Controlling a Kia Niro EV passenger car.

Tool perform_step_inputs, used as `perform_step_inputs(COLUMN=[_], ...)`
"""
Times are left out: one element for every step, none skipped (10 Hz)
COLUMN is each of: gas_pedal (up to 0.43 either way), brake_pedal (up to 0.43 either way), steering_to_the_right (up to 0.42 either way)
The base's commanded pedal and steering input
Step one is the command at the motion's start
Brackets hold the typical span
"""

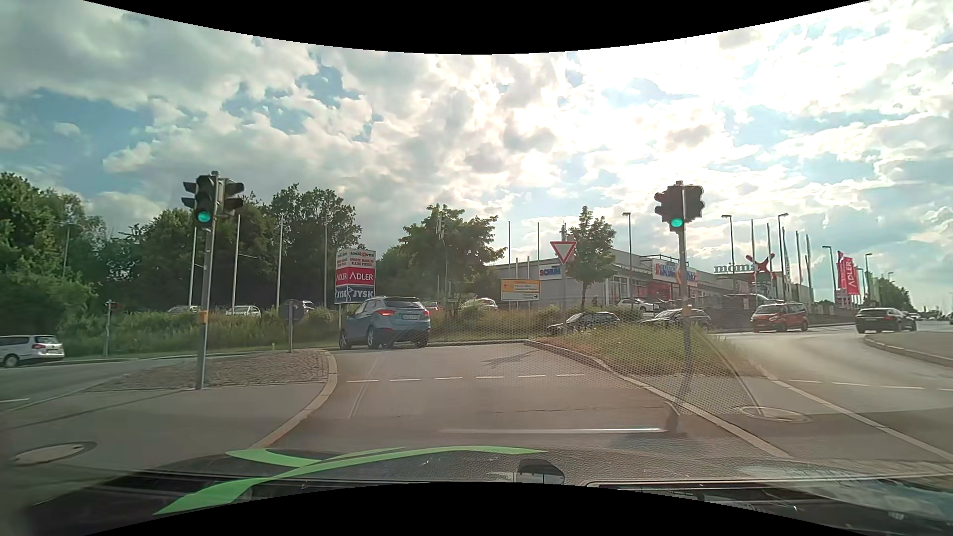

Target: Follow the waypoints while adhering to traffic rules and regulations

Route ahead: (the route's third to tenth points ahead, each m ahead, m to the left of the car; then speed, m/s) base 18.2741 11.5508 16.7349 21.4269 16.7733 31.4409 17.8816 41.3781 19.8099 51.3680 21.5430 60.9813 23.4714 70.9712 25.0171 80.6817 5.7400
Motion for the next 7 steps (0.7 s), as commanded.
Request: perform_step_inputs(gas_pedal=[0.197, 0.197, 0.157, 0.067, 0.000, 0.000, 0.000], brake_pedal=[0.000, 0.000, 0.000, 0.000, 0.000, 0.000, 0.000], steering_to_the_right=[-0.057, -0.059, -0.064, -0.069, -0.077, -0.083, -0.088])
